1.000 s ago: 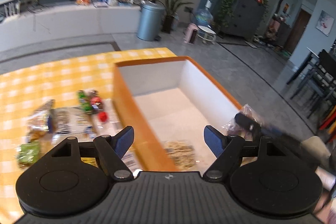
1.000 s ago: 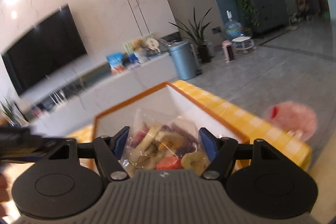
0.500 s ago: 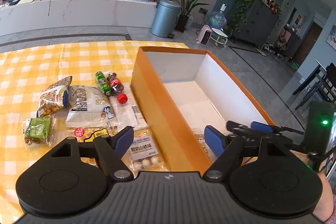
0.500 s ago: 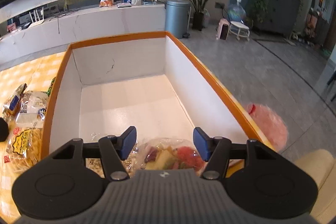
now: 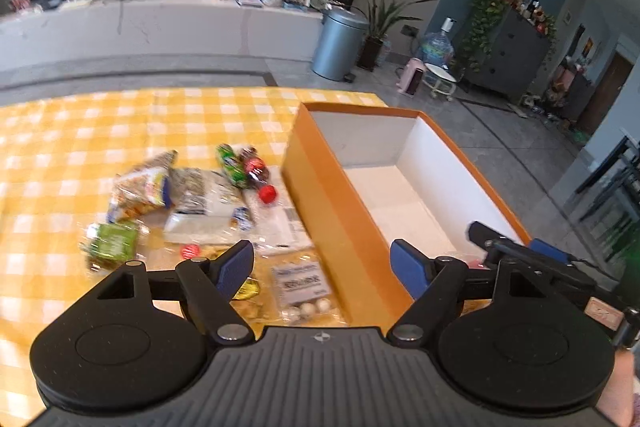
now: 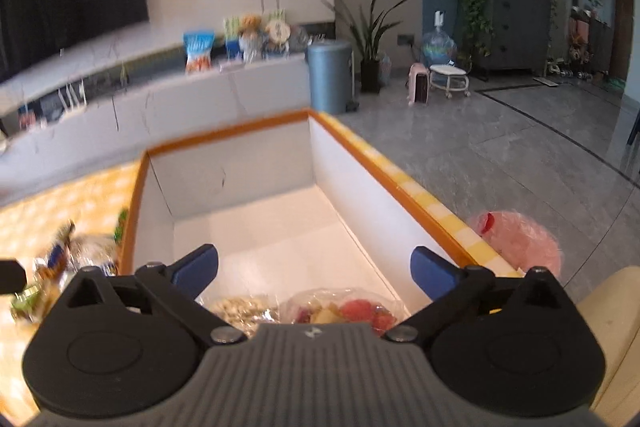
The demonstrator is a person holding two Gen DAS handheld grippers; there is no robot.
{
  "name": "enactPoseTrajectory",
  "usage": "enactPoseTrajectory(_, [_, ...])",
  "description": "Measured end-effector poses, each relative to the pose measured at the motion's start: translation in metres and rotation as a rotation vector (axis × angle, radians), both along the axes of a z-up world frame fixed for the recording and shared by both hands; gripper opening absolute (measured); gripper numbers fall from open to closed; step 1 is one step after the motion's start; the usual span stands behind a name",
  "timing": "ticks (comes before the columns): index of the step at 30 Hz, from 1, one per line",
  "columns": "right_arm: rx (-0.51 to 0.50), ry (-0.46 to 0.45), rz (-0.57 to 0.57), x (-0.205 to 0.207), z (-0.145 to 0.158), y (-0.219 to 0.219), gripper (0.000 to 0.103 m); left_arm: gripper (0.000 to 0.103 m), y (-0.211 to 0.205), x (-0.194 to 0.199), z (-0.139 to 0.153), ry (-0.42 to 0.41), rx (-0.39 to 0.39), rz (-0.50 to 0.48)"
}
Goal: Organize snacks
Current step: 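Withdraw both tools from the box back toward the snack pile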
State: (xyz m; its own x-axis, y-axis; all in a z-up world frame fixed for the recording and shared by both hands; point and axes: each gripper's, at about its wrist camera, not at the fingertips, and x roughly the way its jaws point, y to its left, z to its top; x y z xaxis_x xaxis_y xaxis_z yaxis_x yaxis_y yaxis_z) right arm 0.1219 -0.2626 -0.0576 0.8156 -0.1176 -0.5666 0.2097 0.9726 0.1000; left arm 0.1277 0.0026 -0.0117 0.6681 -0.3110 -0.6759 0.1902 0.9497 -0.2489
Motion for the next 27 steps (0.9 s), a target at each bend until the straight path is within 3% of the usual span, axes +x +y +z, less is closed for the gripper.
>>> enactPoseTrajectory(6, [-0.024, -0.086, -0.047, -0.017, 0.016, 0.004, 0.100, 0.093, 0.013, -0.016, 0.017, -0.072, 0.055, 0.077])
enactPoseTrajectory(13, [-0.025, -0.141, 0.005, -0.039, 0.041, 0.024, 0.100, 0.094, 0.030, -0.030, 0.028, -0.096, 0.071, 0.104])
enactPoseTrajectory(20, [0.068, -0.168, 0.150, -0.052, 0.062, 0.068, 0.100, 0.095, 0.049, -0.054, 0.032, -0.128, 0.128, 0.144])
enactPoseTrajectory(27, [0.060, -0.120, 0.307, -0.050, 0.046, 0.139, 0.100, 0.095, 0.092, -0.055, 0.012, -0.098, 0.149, 0.260])
